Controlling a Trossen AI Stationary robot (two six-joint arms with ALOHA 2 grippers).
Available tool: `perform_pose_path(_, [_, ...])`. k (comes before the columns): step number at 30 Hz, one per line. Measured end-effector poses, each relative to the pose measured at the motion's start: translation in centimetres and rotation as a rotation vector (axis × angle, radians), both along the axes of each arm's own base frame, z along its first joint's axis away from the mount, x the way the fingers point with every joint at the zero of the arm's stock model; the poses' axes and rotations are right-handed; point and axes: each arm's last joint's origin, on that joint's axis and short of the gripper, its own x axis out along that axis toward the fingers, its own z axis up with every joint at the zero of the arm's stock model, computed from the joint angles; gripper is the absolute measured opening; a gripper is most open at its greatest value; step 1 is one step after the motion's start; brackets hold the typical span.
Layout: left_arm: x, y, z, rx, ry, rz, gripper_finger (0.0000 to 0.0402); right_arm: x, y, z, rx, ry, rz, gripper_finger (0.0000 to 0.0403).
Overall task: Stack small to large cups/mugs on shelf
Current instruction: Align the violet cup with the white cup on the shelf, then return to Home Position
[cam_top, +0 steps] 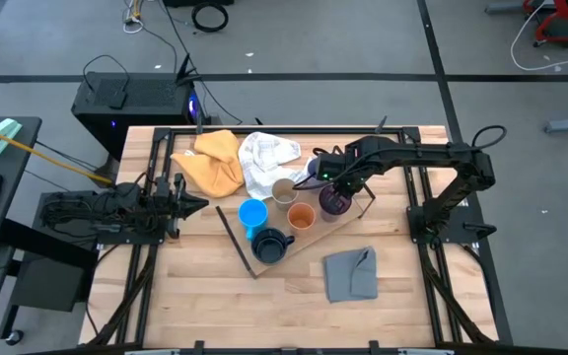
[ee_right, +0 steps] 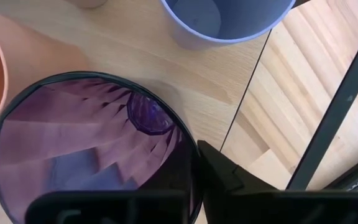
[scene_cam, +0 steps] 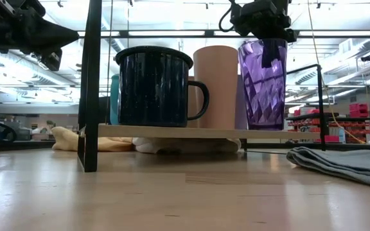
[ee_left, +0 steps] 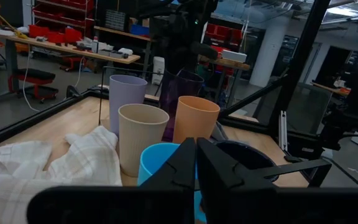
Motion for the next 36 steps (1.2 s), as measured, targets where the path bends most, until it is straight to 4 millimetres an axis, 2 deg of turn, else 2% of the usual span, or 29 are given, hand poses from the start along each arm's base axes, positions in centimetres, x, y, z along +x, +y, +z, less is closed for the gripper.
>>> perform_pose_path(8, [0.0,0.0,0.0,-0.006,0.0,0.0,0.0029,-0.01,0.0,0.02,-0.002,-0.001,0.002,0.0057])
perform_pose_path(36, [0.0,0.0,-0.06,-0.018,0.005,-0.001,0.002,0.0,0.02,0.03,0.008,-0.005,-0.008,0.016])
